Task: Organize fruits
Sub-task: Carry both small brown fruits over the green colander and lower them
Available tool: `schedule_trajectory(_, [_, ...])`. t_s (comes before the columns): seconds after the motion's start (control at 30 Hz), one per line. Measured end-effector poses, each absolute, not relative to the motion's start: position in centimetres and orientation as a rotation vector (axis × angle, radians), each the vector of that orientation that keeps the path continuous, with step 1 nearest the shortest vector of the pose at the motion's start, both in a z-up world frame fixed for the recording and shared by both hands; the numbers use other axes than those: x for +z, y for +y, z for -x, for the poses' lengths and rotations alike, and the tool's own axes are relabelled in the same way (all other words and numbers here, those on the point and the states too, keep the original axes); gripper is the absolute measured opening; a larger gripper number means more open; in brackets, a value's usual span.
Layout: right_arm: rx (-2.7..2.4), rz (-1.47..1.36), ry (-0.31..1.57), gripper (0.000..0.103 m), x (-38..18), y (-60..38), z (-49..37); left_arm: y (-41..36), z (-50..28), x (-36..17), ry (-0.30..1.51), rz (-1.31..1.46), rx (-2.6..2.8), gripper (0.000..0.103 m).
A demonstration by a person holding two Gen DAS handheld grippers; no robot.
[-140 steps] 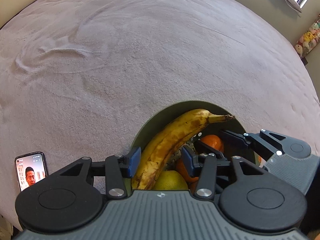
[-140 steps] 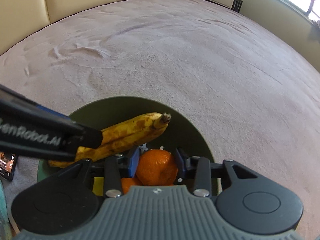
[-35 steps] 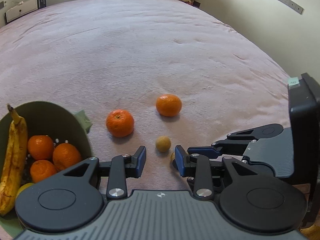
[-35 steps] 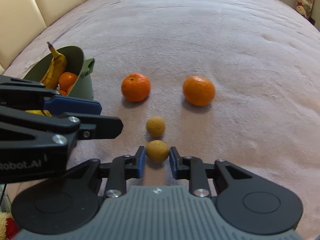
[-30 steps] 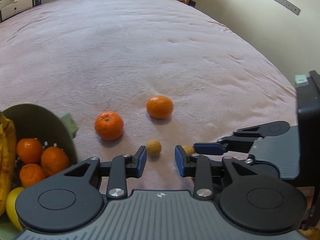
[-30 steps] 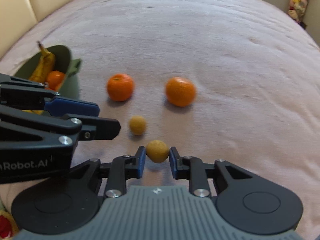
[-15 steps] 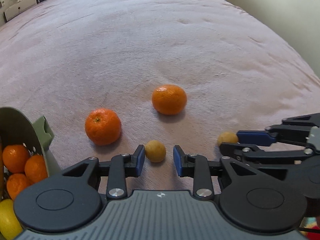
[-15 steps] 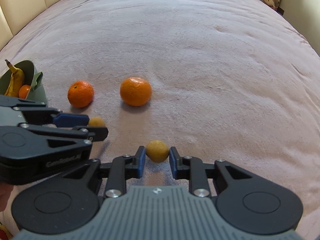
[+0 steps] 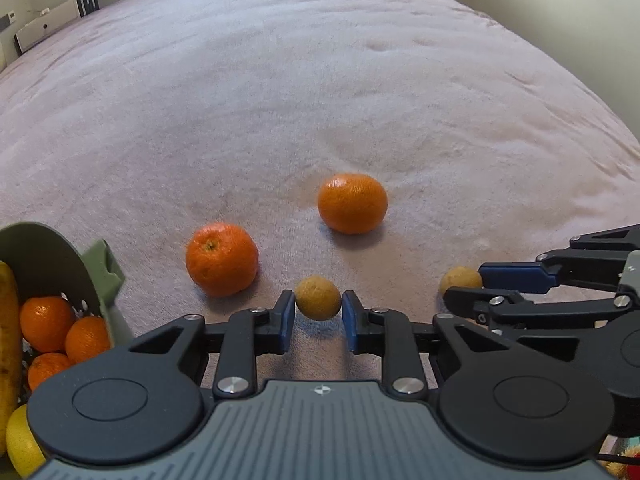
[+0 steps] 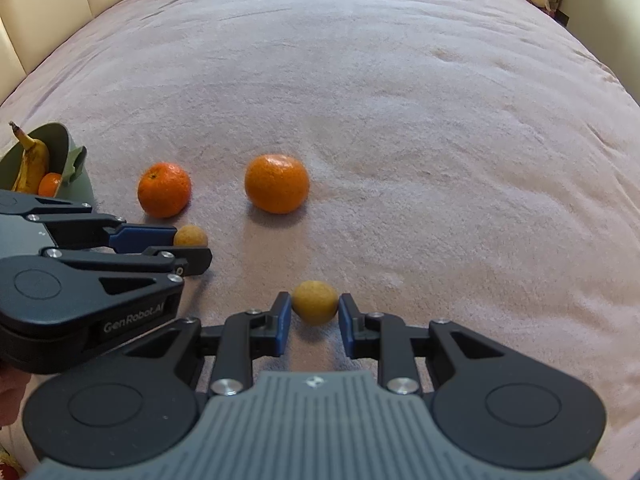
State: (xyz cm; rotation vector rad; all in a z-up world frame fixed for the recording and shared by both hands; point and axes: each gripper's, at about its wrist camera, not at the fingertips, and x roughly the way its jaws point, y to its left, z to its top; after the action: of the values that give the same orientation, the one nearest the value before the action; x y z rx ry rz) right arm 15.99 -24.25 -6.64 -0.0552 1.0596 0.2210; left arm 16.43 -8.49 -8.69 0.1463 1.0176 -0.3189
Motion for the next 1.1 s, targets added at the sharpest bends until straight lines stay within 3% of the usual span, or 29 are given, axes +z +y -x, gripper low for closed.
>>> schedule_trajectory(1.1, [0.578,0.123,0.852,0.022,2.6,-14.6,-12.4,2.0,-10.4,2.6,0.95,-0.074,-0.105,0.028])
